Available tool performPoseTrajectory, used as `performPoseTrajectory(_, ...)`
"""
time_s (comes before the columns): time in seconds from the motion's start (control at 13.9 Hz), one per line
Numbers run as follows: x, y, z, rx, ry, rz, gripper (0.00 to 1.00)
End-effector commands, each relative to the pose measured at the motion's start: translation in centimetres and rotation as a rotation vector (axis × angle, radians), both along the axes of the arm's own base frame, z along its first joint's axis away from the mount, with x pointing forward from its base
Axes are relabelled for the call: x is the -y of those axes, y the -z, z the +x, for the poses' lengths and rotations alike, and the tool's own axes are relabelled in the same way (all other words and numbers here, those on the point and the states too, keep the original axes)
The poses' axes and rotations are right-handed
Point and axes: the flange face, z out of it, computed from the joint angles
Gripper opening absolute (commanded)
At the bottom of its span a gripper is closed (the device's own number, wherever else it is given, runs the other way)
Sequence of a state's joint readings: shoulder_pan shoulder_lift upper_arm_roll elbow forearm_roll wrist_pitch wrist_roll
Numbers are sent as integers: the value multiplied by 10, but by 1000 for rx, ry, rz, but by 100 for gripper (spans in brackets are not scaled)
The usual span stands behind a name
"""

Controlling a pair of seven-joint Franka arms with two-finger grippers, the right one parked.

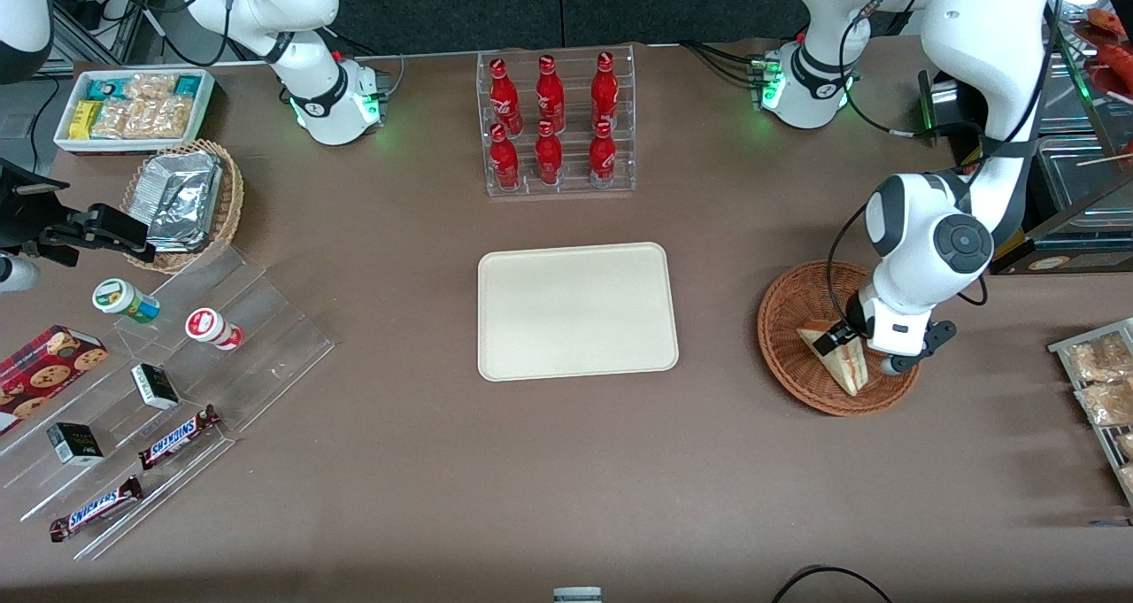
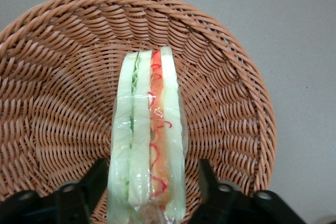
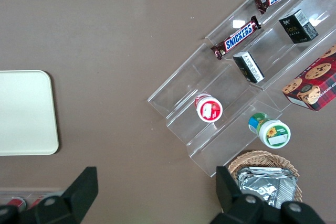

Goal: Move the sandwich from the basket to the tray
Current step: 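Close the left gripper on the sandwich and lift it, then carry the held sandwich with the left gripper over the cream tray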

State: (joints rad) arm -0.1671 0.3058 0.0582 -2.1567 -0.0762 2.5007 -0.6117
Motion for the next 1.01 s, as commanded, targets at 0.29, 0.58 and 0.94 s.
performPoseTrajectory(0.29,5,-5,0,4,13,-3,0)
performPoseTrajectory(0.58,27,-47,1,-61,101,-1,0)
performPoseTrajectory(0.94,111,-104,-18,-89,266,36,0)
